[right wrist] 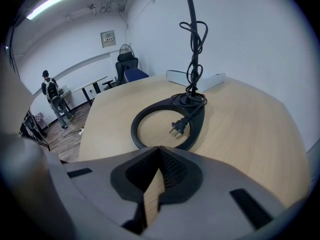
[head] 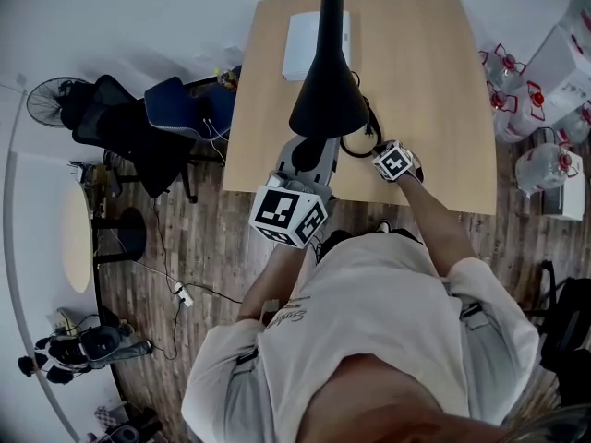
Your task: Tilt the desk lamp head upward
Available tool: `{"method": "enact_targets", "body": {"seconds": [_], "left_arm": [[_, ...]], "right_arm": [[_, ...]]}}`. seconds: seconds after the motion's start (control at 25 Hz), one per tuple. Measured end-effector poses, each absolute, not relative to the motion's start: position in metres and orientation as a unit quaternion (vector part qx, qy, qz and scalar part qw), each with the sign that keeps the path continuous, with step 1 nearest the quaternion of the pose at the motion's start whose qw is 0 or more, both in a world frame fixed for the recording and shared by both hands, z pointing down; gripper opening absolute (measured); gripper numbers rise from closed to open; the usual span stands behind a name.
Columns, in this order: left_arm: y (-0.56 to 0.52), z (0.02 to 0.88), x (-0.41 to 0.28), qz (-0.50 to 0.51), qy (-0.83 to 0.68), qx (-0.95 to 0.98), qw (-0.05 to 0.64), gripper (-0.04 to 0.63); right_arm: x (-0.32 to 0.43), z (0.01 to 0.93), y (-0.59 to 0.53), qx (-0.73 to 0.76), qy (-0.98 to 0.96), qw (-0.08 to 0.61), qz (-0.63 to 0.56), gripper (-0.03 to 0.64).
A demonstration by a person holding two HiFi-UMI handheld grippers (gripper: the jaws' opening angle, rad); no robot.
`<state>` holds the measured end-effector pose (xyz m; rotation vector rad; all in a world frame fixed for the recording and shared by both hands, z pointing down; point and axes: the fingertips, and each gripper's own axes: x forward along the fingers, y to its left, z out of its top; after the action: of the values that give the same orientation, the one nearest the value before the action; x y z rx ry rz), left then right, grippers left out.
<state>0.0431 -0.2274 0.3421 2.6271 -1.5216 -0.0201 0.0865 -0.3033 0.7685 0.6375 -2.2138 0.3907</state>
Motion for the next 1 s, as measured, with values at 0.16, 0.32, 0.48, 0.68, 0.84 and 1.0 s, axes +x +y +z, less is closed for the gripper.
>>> {"method": "enact_targets", "body": {"seconds": [0.16, 0.32, 0.48, 0.68, 0.84, 1.0], "left_arm": [[-0.226, 0.324, 0.044, -0.018, -0.497, 0.866, 0.045, 0.015], [-0.230, 0.303, 0.043, -0.027, -0.496, 0.868, 0.031, 0.015], [-0.235, 0.285, 0.041, -0.032, -0.493, 0.869, 0.020, 0.015], [-0.240, 0.266, 0.043, -0.032, -0.483, 0.875, 0.015, 0.015], [-0.243, 0.256, 0.045, -0.024, -0.478, 0.878, 0.015, 0.015], [-0.249, 0.246, 0.045, -0.017, -0.474, 0.880, 0.017, 0.015]], "right_arm": [[0.087, 0.764, -0.301, 0.254, -0.872, 0.389, 0.151, -0.005], [0.086, 0.768, -0.302, 0.260, -0.870, 0.391, 0.149, -0.005], [0.085, 0.768, -0.302, 0.259, -0.868, 0.396, 0.150, -0.005], [0.088, 0.773, -0.300, 0.264, -0.865, 0.387, 0.178, -0.005], [0.087, 0.767, -0.304, 0.267, -0.869, 0.387, 0.153, -0.005], [0.087, 0.768, -0.305, 0.264, -0.868, 0.390, 0.158, -0.005]]}}
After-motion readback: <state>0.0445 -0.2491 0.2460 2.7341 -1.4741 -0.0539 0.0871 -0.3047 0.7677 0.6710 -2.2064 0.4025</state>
